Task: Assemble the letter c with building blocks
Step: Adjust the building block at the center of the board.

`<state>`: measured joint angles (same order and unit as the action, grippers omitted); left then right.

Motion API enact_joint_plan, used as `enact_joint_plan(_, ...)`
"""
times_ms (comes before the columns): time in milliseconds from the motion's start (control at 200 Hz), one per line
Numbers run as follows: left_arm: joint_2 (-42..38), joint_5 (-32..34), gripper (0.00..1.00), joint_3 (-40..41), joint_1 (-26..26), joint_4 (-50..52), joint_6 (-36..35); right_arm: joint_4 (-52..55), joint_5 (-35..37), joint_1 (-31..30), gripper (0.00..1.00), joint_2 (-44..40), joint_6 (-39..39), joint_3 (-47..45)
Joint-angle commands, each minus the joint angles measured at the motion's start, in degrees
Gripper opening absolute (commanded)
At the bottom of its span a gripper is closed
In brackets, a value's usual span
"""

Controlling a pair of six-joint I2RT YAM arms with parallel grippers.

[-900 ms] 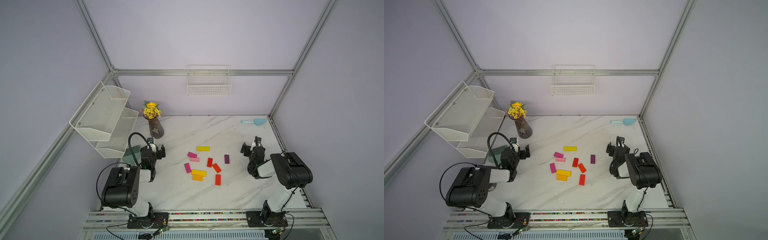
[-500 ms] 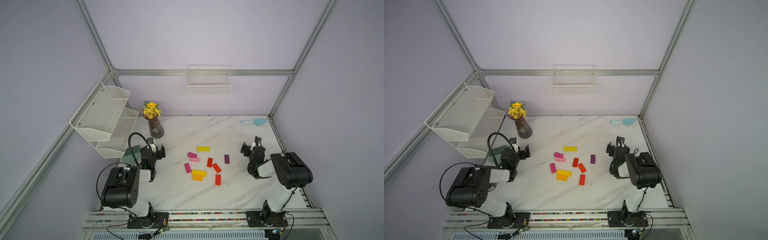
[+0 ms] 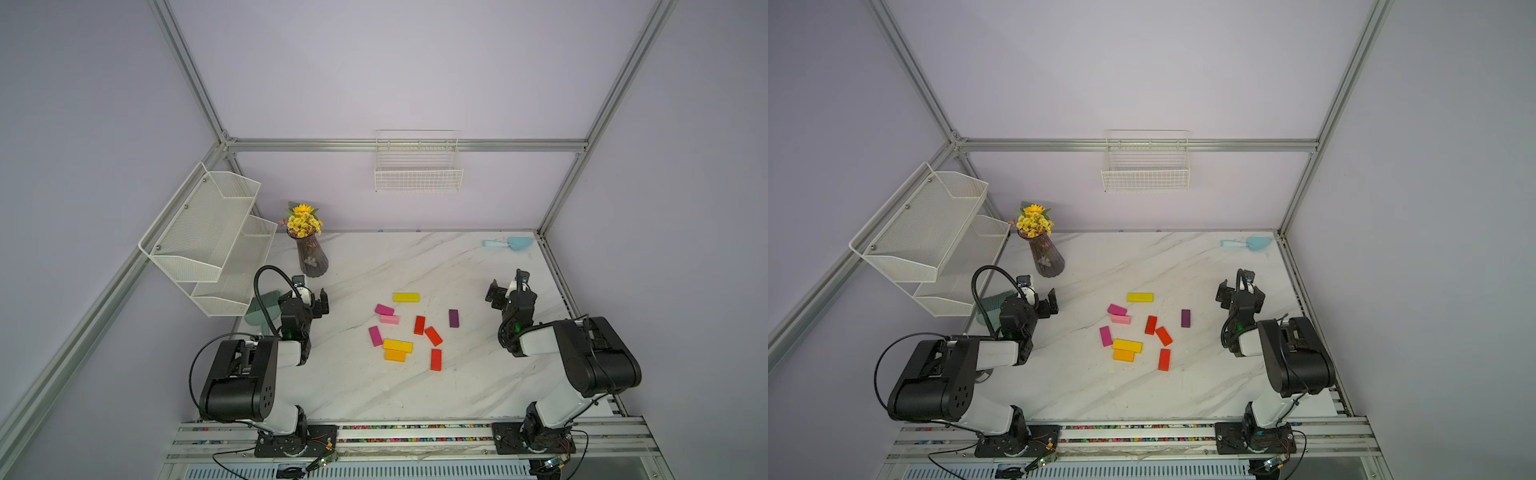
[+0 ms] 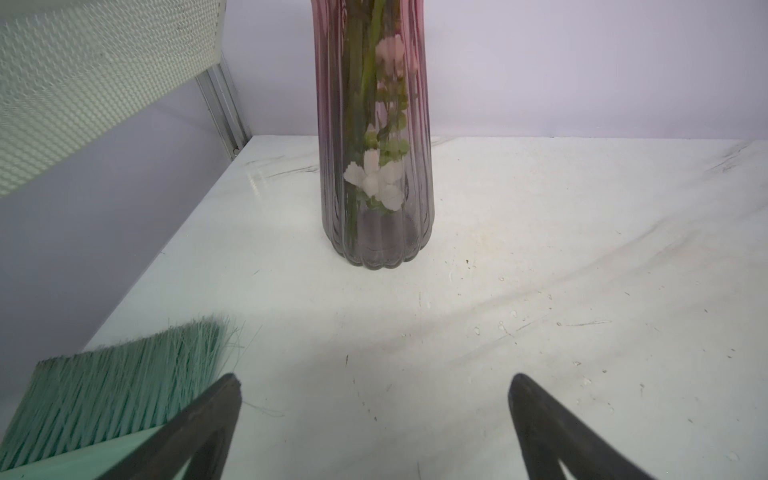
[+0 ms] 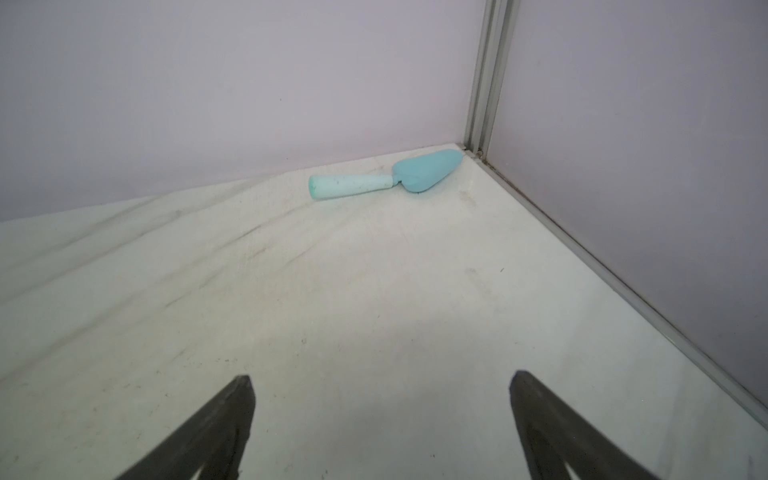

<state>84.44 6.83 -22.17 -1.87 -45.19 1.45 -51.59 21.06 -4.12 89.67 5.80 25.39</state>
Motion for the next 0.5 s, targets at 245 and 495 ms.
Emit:
enact_joint_plan(245,-15.63,5.39,1.0,-10.71,1.25,31.32,9.28,51.59,-12.16,0.51,0.97,-13.7,22.8,22.95)
enact_joint_plan(495,-16.21,-1.09,1.0,-25.07,1.85,60.3,23.0,71.07,-28.35,0.43,0.93,-7.72,24.5,36.78)
